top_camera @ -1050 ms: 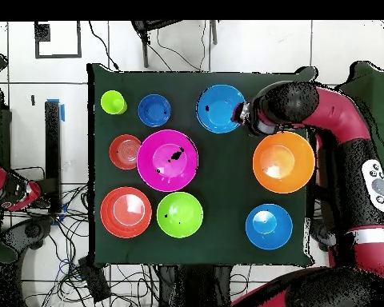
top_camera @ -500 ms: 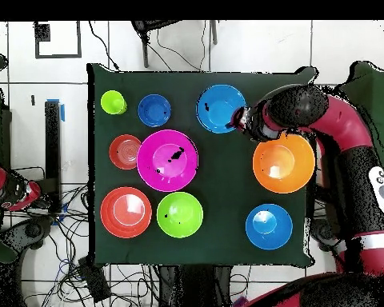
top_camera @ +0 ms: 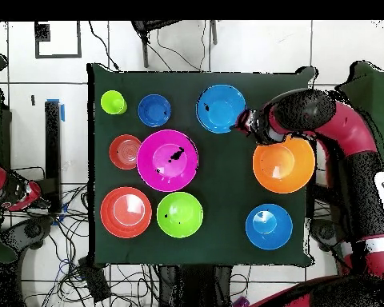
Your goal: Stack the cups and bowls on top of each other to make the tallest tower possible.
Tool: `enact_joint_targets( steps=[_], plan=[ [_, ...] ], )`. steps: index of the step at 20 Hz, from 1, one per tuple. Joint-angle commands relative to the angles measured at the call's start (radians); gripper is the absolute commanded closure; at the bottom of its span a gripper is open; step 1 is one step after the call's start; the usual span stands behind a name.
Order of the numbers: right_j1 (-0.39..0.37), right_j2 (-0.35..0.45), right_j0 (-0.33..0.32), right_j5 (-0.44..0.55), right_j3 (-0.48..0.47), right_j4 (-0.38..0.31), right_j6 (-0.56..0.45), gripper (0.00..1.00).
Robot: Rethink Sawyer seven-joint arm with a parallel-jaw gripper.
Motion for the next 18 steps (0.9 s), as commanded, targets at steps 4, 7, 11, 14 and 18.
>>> enact_joint_targets(
  steps=[4,7,11,14,18],
  plan=[
    [0.127,0.061,0.010,-0.087,0.090,0.027,-0.198,0.00],
    [0.127,0.065,0.004,-0.055,0.088,0.037,-0.209,0.00],
    [0.123,0.070,-0.006,-0.006,0.096,0.056,-0.217,0.00],
    [0.119,0.072,-0.021,0.046,0.107,0.068,-0.227,0.00],
    [0.105,0.087,-0.039,0.095,0.116,0.080,-0.252,0.00]
  ],
)
